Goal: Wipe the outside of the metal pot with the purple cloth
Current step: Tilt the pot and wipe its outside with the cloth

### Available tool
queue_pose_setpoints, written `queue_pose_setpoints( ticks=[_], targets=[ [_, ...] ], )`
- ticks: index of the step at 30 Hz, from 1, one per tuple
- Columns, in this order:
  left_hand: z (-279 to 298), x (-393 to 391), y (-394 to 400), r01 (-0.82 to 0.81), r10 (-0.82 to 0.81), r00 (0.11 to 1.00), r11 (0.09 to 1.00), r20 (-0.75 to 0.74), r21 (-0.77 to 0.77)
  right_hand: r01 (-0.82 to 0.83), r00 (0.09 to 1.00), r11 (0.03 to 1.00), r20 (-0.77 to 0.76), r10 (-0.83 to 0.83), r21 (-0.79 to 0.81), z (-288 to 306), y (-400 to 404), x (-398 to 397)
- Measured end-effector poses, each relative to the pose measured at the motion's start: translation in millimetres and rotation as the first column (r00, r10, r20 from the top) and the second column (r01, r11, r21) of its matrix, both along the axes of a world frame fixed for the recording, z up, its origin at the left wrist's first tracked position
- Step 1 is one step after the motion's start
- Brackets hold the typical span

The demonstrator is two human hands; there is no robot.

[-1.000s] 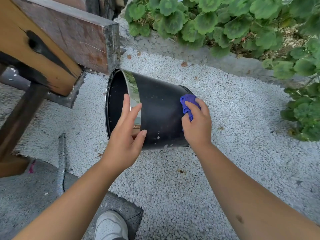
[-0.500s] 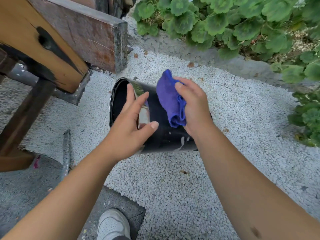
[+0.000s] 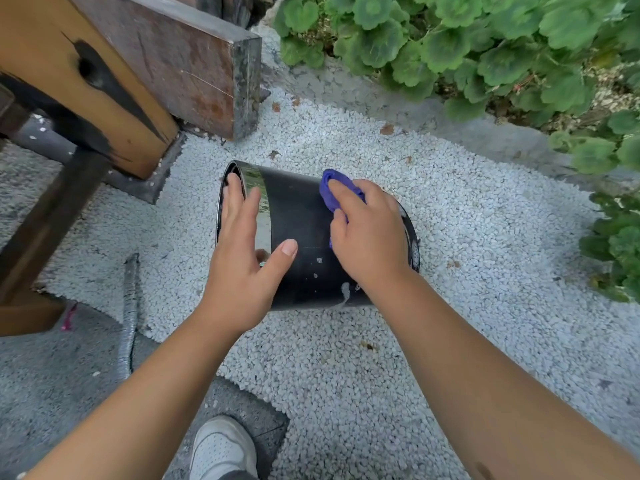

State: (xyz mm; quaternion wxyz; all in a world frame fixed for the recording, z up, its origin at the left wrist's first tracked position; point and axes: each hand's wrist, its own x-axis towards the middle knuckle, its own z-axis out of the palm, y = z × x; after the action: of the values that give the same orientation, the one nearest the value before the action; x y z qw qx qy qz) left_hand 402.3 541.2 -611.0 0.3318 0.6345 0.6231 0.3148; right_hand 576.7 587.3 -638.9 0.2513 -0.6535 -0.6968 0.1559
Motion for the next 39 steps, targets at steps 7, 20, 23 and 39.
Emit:
queue_pose_setpoints(
  ticks=[7,20,23,39],
  targets=[
    [4,9,-4,-0.051,0.051,0.999,0.997,-0.01,0.057,0.117,0.991,0.987,-0.057,-0.124,-0.108,-23,11,31],
    [10,11,18,0.099,-0.103,0.995,0.98,0.014,0.17,0.062,0.827,0.996,-0.561,-0.016,0.063,50,-18,-53],
    [10,12,23,0.122,-0.13,0.99,0.985,0.057,0.118,0.057,0.869,0.994,-0.495,-0.004,0.092,44,-28,-59],
    [14,-17,22,0.29,-0.304,0.94,0.951,-0.154,-0.104,0.244,0.933,0.966,-0.253,-0.257,-0.083,-39,-14,42]
  ],
)
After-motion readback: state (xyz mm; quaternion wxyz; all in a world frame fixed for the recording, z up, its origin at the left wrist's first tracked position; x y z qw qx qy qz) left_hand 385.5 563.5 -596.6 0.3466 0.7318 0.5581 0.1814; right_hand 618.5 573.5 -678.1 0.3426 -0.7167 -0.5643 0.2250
